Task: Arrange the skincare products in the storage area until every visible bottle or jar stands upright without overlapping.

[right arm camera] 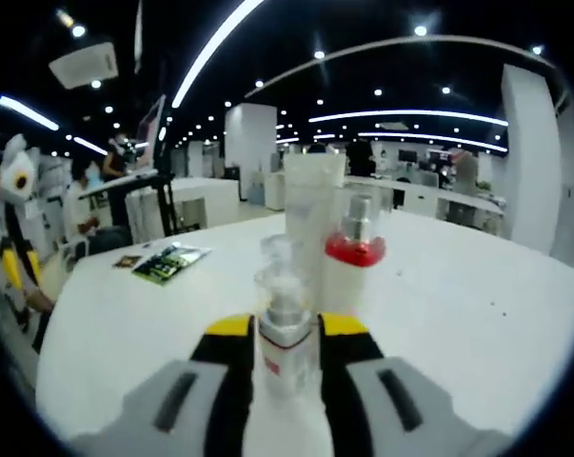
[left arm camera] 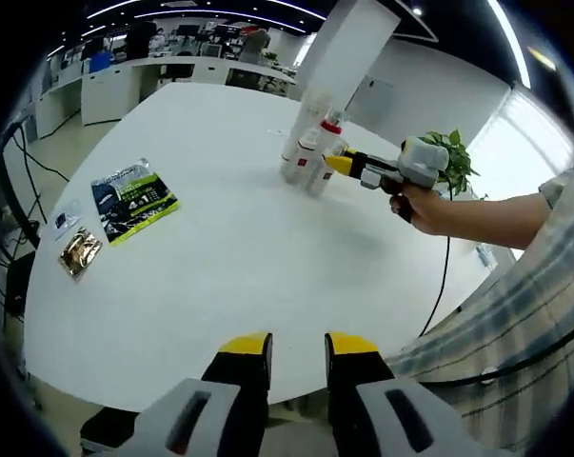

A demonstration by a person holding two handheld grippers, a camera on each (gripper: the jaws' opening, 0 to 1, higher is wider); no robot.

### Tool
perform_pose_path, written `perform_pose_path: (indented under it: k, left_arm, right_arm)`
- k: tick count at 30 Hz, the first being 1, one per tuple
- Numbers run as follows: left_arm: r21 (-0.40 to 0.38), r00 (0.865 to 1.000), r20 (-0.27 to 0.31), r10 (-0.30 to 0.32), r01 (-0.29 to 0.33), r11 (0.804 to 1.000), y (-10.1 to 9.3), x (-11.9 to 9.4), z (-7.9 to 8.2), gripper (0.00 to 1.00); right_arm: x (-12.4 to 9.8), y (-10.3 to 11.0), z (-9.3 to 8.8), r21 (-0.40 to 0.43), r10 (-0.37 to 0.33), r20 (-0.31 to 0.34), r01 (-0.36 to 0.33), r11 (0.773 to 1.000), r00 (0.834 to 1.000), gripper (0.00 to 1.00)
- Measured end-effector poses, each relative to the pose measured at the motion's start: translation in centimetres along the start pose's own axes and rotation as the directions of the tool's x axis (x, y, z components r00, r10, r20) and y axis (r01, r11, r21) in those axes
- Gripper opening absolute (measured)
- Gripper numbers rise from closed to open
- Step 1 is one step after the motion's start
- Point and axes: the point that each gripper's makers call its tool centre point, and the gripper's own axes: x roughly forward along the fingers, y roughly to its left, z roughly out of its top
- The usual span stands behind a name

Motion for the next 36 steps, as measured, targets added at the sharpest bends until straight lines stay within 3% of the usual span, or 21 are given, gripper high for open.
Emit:
perform_pose_path:
  k: [15,22,36]
  left_arm:
    - [-0.038,1.0,0.011,-0.005,0.006,0.999,0.5,-0.3,-0.8,0.22]
    - [-0.046,1.0,0.004,0.001,-0.001,0.999,0.8,-0.6,-1.2,0.22]
    - [-0.065,1.0,0.01,0.005,-0.005,0.998,0.8,-0.7,-1.5,0.22]
  right_arm:
    - [0.7,0.6,-3.7,-0.005,0.033,-0.161,-0.034,0.999,0.986,0.3]
    - [1.3,0.3,-3.6,-0.014,0.039,-0.168,-0.042,0.999,0.985,0.22]
    - [1.3,-0.4,-3.5,-0.009,0.004,-0.171,-0.006,1.0,0.985,0.22]
